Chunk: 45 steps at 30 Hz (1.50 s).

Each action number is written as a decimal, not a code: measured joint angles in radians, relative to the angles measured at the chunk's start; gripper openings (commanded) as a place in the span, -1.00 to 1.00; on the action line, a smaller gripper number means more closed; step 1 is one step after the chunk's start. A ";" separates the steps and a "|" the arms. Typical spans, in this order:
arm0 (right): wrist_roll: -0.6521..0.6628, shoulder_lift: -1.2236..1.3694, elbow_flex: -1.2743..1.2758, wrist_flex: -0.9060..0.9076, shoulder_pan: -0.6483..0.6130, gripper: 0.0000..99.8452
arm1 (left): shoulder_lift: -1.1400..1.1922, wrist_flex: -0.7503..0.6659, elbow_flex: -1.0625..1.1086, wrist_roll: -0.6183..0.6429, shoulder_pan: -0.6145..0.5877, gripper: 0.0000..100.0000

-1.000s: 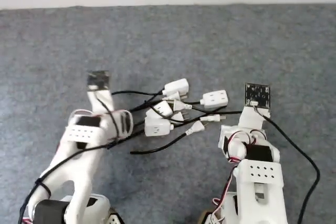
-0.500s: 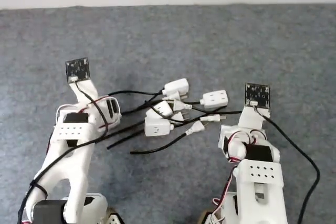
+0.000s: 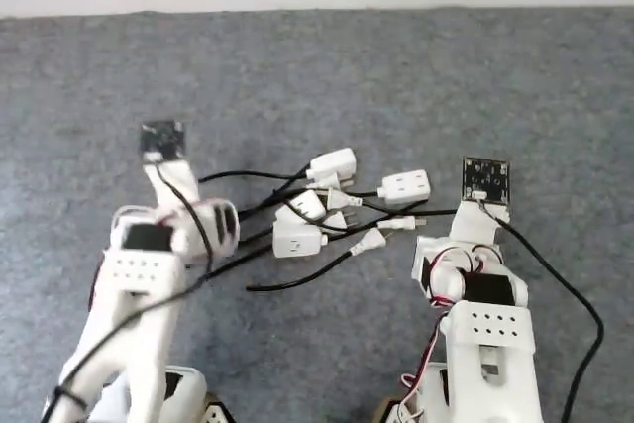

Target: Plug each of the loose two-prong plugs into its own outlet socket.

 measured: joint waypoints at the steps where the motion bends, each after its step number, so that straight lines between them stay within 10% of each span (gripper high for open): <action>1: 0.000 0.000 0.000 0.000 0.000 -0.63 | -0.037 0.000 0.044 -0.029 0.025 -0.74; 6: 0.000 0.000 0.000 0.000 0.002 -0.63 | -0.169 -0.028 0.206 -0.193 0.074 -0.92; 45: 0.000 0.000 0.000 0.000 0.000 -0.63 | 0.279 -0.095 -0.106 -0.241 -0.066 -0.97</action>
